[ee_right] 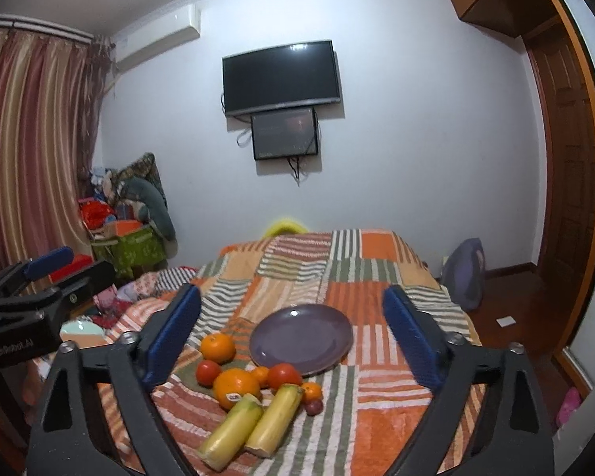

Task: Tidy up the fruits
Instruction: 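Lower both tools toward the two yellow corn cobs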

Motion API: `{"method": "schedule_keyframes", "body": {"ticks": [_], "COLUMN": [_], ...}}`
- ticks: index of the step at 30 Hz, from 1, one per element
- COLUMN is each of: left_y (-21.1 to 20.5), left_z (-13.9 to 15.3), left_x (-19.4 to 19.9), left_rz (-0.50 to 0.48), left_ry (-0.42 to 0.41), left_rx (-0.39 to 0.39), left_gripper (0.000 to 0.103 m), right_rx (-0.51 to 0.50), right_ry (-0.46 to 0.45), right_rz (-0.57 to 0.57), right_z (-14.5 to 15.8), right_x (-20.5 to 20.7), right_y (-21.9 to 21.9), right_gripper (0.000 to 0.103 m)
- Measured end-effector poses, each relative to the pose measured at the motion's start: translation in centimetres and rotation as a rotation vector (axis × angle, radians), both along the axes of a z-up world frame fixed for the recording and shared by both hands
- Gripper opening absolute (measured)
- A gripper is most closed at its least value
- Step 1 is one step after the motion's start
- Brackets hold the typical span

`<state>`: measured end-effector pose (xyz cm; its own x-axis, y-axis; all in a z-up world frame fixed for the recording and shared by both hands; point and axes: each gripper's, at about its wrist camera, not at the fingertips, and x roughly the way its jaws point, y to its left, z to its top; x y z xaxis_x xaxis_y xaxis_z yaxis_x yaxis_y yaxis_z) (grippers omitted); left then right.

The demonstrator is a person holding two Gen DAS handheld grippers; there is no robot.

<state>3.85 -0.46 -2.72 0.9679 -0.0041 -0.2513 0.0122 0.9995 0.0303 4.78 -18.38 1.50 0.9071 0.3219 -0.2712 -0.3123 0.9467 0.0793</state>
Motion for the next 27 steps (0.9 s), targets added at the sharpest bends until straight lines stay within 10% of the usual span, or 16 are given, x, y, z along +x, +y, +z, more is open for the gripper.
{"method": "schedule_keyframes", "body": {"ticks": [14, 23, 27], "left_y": [2.8, 2.9, 2.6], "left_z": [-7.0, -11.2, -12.0], "left_x": [9.0, 12.2, 12.0], "left_rz": [-0.025, -0.052, -0.066], "left_ry": [0.248, 0.373, 0.38], "left_rx": [0.036, 0.056, 0.085], "left_gripper": [0.054, 0.054, 0.076], "right_rx": [-0.118, -0.179, -0.158], "right_ry": [0.189, 0.347, 0.469], "right_rz": [0.059, 0.122, 0.172], "right_z": [-5.1, -9.1, -11.1], "right_x": [5.5, 7.2, 8.2], "right_y": [0.9, 1.5, 1.5], "right_gripper": [0.061, 0.06, 0.053]}}
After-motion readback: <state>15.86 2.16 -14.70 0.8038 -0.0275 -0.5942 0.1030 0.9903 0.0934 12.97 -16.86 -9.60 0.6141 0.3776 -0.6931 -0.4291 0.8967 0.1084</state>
